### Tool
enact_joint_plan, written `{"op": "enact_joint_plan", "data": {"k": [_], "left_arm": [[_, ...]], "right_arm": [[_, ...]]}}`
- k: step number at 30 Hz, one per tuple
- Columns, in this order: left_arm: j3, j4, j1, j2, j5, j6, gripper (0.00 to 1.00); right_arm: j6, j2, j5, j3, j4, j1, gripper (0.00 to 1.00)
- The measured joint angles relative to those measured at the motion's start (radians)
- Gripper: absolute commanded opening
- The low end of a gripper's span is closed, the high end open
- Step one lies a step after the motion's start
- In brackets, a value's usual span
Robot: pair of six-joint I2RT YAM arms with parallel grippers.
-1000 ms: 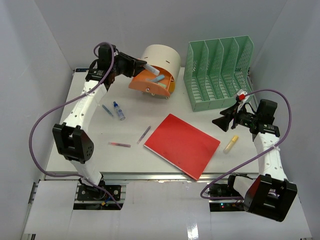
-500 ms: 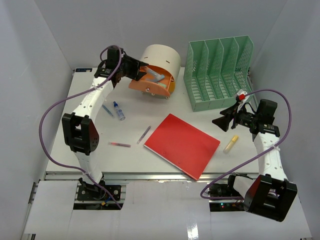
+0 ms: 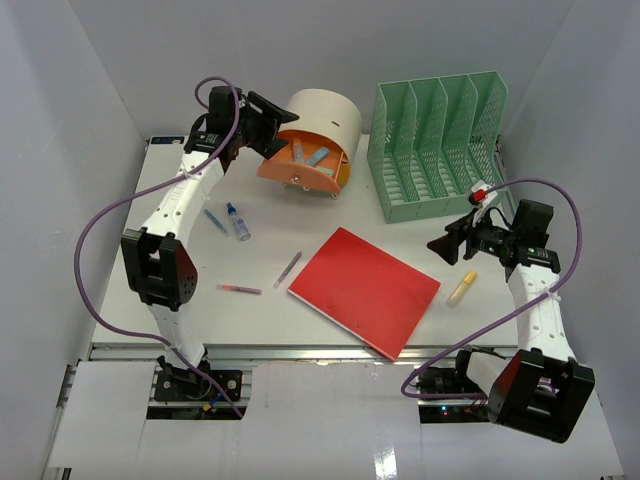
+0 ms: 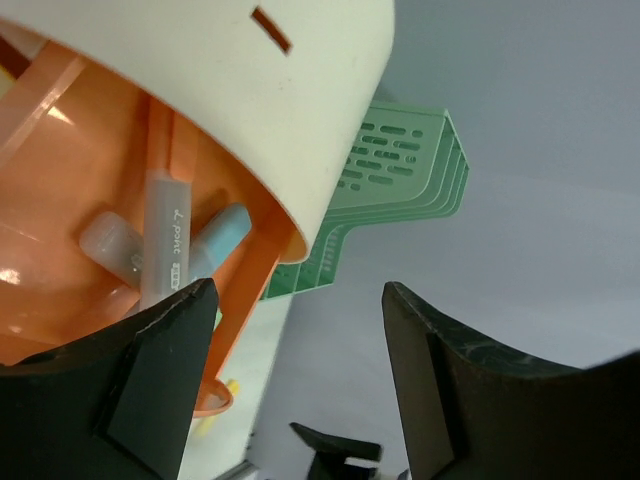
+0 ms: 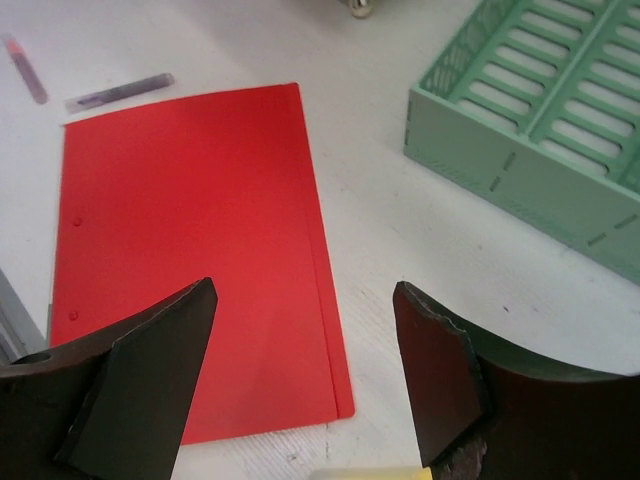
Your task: Organize the desk
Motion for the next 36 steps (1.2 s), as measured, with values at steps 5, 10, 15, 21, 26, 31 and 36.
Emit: {"op": "enact_joint_plan", "data": {"k": [5,10,15,21,26,31,36], "left_arm": [[-0.075,0.052,0.019,-0.123,0.008,0.317,0.98],[-0.455,0.166,0.034,-0.577,-0.009,0.611,0.98],[-0.769,0.293,0.031,-1.003,-0.03,0.763,0.98],[-1.044,0.342,0.032,-1.195,-0.099,0.873,0.98],[-1.155,0.313,0.032,-1.214,-0.162,0.94,0.98],[-1.167,0.307,0.032,-1.227,-0.194,0.971,0.98],[-1.167,0.307,0.032,-1.238,-0.213,0.982,0.98]], "right_arm": [[-0.005,0.046,0.24,0.077,-0.095,0.0,0.86],[-0.008,0.104,0.534,0.137,-0.185,-0.001,0.86],[0.016,0.163,0.659,0.145,-0.316,-0.002,0.86],[0.166,0.274,0.786,0.149,-0.377,-0.001,0.82],[0.287,0.372,0.811,0.147,-0.372,-0.001,0.79],[0.39,0.475,0.836,0.138,-0.344,-0.001,0.75],[0.48,0.51,0.866,0.097,-0.301,-0.001,0.72]]}}
